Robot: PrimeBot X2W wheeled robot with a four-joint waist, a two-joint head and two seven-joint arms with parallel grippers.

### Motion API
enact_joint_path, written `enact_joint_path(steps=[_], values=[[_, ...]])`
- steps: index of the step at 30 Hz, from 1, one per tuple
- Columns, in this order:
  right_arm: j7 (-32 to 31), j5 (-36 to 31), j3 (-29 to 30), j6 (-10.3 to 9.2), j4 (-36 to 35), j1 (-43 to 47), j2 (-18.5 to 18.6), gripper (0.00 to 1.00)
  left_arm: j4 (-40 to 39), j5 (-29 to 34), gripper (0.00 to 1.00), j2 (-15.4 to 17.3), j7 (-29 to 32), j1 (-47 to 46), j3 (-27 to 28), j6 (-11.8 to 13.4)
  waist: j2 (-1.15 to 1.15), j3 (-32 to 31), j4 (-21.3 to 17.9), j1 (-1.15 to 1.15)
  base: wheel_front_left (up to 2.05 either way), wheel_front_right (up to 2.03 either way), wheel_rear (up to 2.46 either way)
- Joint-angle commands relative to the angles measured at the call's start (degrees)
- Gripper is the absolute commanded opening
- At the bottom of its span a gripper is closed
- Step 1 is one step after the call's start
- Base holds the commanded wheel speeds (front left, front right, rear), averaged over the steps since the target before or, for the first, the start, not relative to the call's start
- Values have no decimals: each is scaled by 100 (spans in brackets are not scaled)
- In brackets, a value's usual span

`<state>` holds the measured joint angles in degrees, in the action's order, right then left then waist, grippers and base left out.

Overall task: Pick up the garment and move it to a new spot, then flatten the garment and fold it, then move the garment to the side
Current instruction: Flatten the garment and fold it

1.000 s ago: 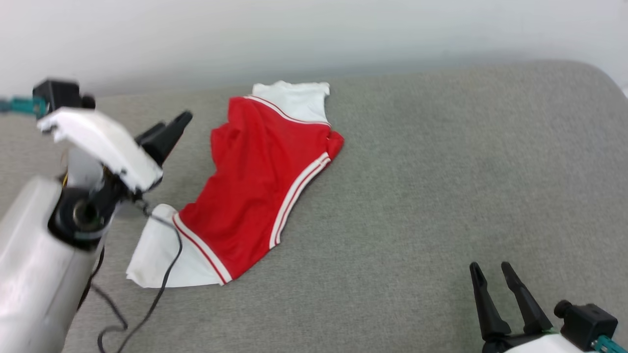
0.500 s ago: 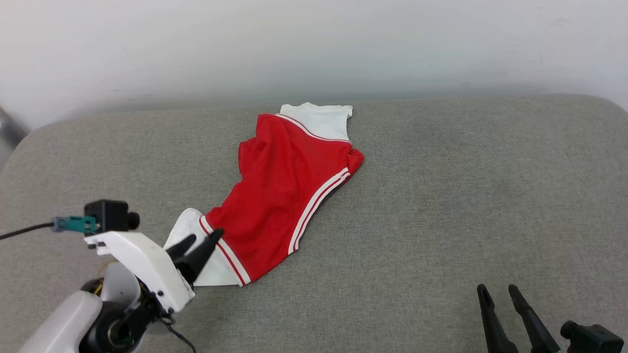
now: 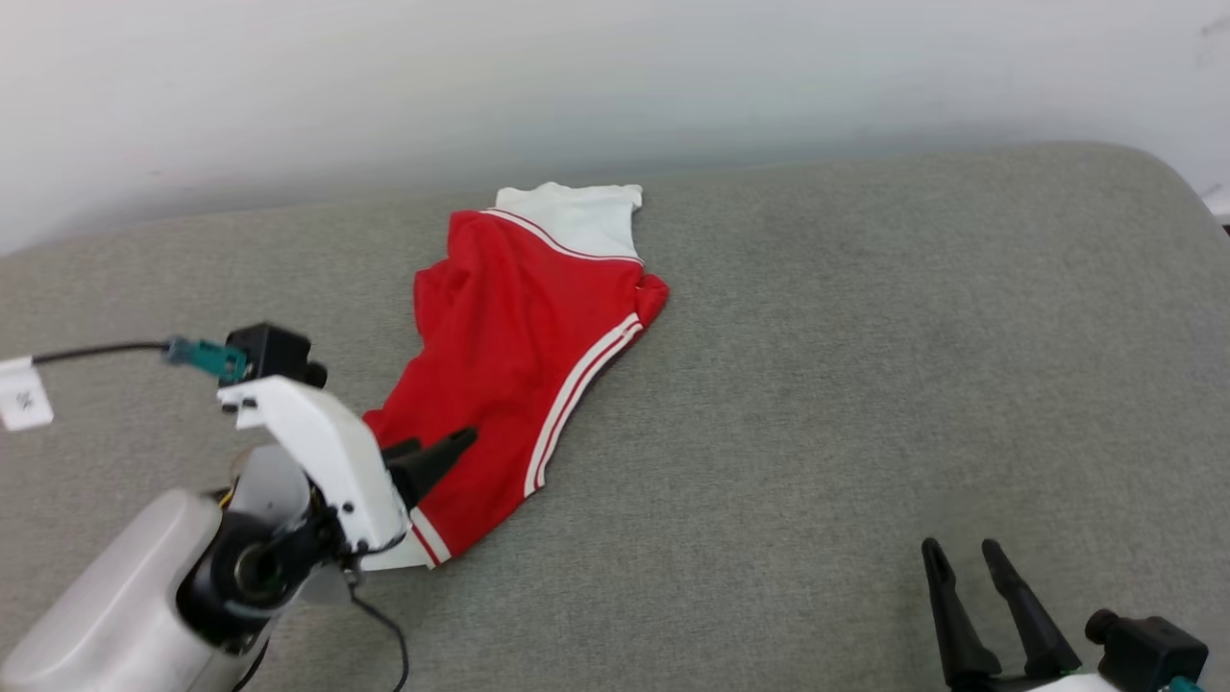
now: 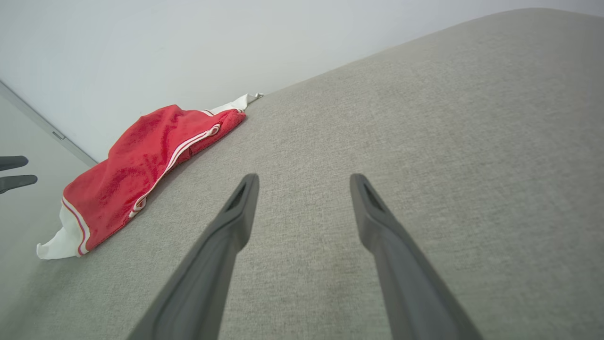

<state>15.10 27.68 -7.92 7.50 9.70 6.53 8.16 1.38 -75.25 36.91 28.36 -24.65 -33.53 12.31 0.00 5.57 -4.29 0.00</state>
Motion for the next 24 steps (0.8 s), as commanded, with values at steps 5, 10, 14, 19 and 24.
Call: enact_joint_path(steps=[5, 10, 14, 19, 24], values=[[8, -20, 62, -2, -70, -221, -86, 100, 492, 284, 100, -223, 406, -664, -362, 32, 0, 213, -269, 0, 0, 0, 0], [8, -34, 91, -2, -152, -328, -184, 100, 1055, 585, 100, -193, 501, -1031, -565, -57, 0, 391, -490, 0, 0, 0, 0], [9, -42, 149, -2, -180, -283, -225, 100, 1254, 604, 100, -6, 444, -1039, -470, -144, 0, 473, -548, 0, 0, 0, 0], [8, -76, 254, -2, -181, -179, -275, 100, 1394, 424, 100, 555, 480, -856, -147, -145, 0, 544, -486, 0, 0, 0, 0], [8, -111, 317, -2, -153, -179, -295, 100, 1311, 327, 100, 1023, 567, -590, 7, -68, 0, 546, -305, 0, 0, 0, 0]])
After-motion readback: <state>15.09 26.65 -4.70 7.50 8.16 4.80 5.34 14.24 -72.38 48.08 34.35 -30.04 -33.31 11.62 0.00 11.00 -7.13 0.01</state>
